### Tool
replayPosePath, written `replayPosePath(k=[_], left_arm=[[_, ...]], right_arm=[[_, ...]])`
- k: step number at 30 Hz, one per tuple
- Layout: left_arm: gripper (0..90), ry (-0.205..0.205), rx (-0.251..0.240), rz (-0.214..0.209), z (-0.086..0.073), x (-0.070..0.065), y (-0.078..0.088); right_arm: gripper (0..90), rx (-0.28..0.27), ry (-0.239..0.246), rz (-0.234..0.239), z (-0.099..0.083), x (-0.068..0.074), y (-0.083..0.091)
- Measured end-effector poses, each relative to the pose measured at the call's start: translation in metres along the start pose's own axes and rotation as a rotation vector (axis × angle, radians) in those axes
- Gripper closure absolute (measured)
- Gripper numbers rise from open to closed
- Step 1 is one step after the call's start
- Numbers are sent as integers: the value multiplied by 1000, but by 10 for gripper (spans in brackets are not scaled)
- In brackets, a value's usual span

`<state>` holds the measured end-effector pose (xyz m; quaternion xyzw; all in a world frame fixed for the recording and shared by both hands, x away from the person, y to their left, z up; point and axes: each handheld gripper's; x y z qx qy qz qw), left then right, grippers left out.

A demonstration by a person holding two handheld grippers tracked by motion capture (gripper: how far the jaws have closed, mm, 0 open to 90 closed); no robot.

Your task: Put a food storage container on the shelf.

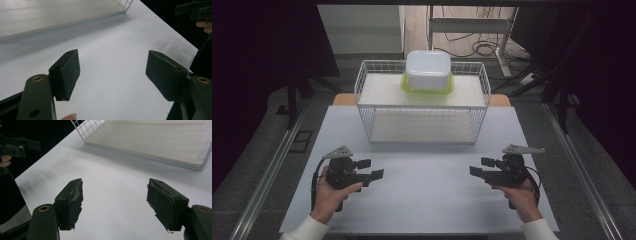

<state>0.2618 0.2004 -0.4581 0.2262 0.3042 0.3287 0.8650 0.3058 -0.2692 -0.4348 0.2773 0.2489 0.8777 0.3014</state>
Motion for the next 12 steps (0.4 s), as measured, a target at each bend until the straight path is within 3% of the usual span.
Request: replayPosePath(k=[12], left_arm=[[252,-1,0,32,1,3,-3]], right_arm=[[251,-68,6,-8,1,2,7]])
Point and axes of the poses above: each handheld gripper's, and its own axes: y roughly backward along the jaws, z roughly out of its top, x roughly to its left, and after that the axes turned 6 degrees about x, right-handed
